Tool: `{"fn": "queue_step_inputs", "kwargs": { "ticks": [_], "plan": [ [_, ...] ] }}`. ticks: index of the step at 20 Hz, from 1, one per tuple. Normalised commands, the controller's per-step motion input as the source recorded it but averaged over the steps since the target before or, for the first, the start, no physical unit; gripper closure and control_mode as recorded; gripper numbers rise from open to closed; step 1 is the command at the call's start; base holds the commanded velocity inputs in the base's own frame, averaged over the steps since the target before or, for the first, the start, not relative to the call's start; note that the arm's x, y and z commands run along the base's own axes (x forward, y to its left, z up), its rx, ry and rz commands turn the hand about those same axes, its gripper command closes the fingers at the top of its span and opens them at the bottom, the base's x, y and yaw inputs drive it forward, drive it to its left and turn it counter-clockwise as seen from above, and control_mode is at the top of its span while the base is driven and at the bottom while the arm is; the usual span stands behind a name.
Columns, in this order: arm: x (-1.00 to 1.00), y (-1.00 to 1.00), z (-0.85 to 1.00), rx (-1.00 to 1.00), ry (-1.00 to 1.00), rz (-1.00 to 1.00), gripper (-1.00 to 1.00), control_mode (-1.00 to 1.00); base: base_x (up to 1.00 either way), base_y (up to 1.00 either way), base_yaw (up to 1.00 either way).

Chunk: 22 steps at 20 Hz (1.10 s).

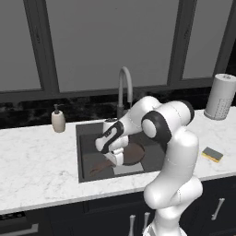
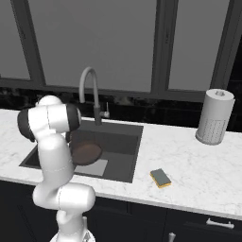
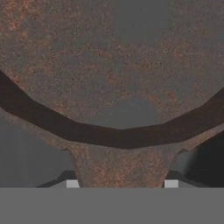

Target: Pick the pan and sponge and place them into the sink. Then turn on the water.

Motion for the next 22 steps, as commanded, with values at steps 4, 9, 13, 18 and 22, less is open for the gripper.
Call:
{"fn": "queue_step_inputs", "kwargs": {
  "ticks": [4, 9, 13, 18, 22],
  "plan": [
    [0.16, -0.03, -0.44, 0.0, -0.02, -0.04, 1.0, -1.0, 0.0, 0.0, 0.0],
    [0.28, -0.15, -0.3, 0.0, 0.0, -0.07, 1.0, -1.0, 0.0, 0.0, 0.0],
    [0.23, -0.16, -0.41, 0.0, 0.0, -0.07, 1.0, -1.0, 0.0, 0.0, 0.0],
    [0.26, -0.02, -0.52, 0.0, 0.0, -0.06, 1.0, -1.0, 0.0, 0.0, 0.0],
    [0.29, 0.0, -0.51, 0.0, -0.01, -0.05, 1.0, -1.0, 0.0, 0.0, 0.0]
  ]
}}
